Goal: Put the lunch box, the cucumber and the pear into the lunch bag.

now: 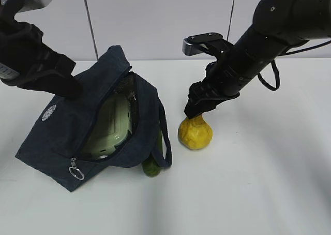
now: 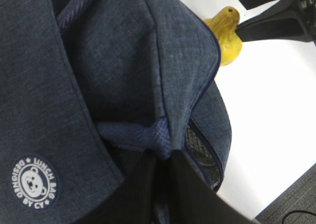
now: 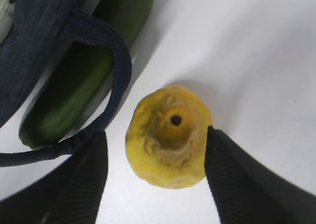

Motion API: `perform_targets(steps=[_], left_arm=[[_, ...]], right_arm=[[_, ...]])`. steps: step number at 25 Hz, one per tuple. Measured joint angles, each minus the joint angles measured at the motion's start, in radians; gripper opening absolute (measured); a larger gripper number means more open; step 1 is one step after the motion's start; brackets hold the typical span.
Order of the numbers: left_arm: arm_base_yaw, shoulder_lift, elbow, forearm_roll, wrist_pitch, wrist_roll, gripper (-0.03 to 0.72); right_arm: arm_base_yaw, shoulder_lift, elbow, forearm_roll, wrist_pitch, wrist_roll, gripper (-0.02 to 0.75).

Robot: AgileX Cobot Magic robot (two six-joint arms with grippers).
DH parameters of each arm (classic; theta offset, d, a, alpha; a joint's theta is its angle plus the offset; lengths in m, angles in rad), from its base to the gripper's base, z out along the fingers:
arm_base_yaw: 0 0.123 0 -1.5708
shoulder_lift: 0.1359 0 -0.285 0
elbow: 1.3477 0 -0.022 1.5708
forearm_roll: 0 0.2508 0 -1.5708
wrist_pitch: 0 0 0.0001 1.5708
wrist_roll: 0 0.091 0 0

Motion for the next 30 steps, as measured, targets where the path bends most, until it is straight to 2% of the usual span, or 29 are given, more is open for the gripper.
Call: perform_targets(steps=[11, 20, 23, 30], left_arm=[[0.000, 0.000, 0.000, 0.000, 0.000, -0.003, 0.003], [0.000, 0.000, 0.000, 0.000, 0.000, -0.005, 0.003], [0.000, 0.000, 0.000, 0.000, 0.000, -0.005, 0.003], [0.000, 0.000, 0.000, 0.000, 0.000, -0.005, 0.003]], right_arm=[[0.000, 0.067, -0.005, 0.037, -0.018, -0.021, 0.478], [0.000, 0.075, -0.013, 0.051, -0.026, -0.025, 0.302], [0.000, 0.075, -0.013, 0.060, -0.026, -0.025, 0.278], [0.000, 0.075, -0.055, 0.063, 0.025, -0.025, 0.272]])
